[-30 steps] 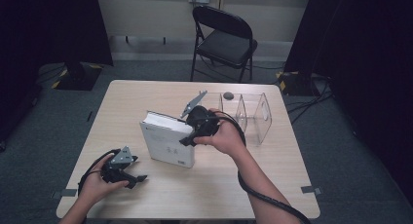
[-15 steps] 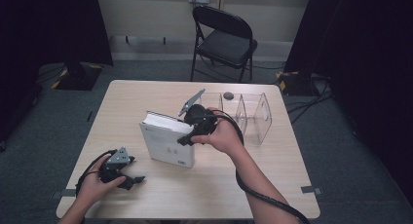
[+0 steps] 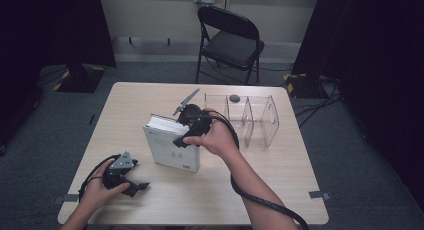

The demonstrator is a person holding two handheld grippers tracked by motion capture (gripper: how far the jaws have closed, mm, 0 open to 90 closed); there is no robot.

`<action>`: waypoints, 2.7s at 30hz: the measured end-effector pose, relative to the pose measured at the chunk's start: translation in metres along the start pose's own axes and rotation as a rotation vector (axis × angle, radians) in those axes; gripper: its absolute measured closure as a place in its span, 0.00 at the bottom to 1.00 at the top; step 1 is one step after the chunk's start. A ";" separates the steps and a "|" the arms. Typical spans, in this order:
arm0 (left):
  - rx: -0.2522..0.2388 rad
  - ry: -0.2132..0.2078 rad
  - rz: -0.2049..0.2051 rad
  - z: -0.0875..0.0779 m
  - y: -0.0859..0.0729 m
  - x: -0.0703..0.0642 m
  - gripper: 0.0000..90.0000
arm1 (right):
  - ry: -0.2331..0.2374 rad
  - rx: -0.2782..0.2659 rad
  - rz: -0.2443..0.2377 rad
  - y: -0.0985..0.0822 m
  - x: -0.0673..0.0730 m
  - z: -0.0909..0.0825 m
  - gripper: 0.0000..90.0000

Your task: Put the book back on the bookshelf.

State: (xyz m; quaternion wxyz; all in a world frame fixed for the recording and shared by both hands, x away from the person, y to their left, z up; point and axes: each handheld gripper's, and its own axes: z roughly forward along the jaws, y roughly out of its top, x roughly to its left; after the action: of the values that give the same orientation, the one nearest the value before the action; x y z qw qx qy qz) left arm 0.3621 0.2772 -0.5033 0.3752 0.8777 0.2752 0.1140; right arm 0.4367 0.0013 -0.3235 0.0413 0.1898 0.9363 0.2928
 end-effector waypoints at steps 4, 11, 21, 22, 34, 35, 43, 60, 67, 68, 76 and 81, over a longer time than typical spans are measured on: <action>0.009 -0.008 0.008 0.000 0.001 0.000 0.01 | -0.003 0.046 -0.009 0.008 0.000 0.005 0.38; 0.014 -0.003 0.013 0.000 0.001 0.000 0.00 | 0.019 0.116 -0.025 0.015 0.002 0.011 0.41; 0.017 -0.003 0.012 0.000 0.001 0.000 0.00 | 0.008 0.154 -0.083 0.021 0.002 0.019 0.42; 0.016 -0.003 0.012 0.000 0.001 0.000 0.00 | -0.007 0.164 -0.099 0.021 0.002 0.021 0.41; 0.011 -0.009 0.012 0.000 0.001 0.000 0.00 | -0.011 0.205 -0.103 0.026 0.002 0.027 0.41; 0.010 -0.009 0.014 0.000 0.001 0.000 0.00 | -0.015 0.220 -0.104 0.027 0.001 0.027 0.43; 0.009 -0.016 0.010 0.001 0.001 0.000 0.00 | -0.004 0.265 -0.096 0.028 0.005 0.027 0.50; 0.012 -0.010 0.020 0.000 0.001 0.000 0.00 | -0.010 0.283 0.020 0.029 0.004 0.020 0.58; 0.012 -0.014 0.017 -0.001 0.000 0.000 0.00 | -0.013 0.292 0.017 0.027 0.002 0.015 0.58; 0.012 -0.016 0.015 -0.001 0.000 0.000 0.00 | -0.010 0.294 0.025 0.027 0.000 0.013 0.58; 0.014 -0.015 0.015 -0.001 0.000 0.000 0.00 | -0.009 0.279 0.061 0.017 -0.005 -0.001 0.58; 0.013 -0.017 0.013 -0.001 -0.001 -0.001 0.00 | -0.003 0.277 0.070 0.010 -0.009 -0.011 0.58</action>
State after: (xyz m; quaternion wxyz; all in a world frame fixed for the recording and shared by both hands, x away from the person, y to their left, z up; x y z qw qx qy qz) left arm 0.3608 0.2777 -0.5029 0.3711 0.8829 0.2670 0.1070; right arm 0.4460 -0.0001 -0.3094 0.0059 0.2267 0.9605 0.1616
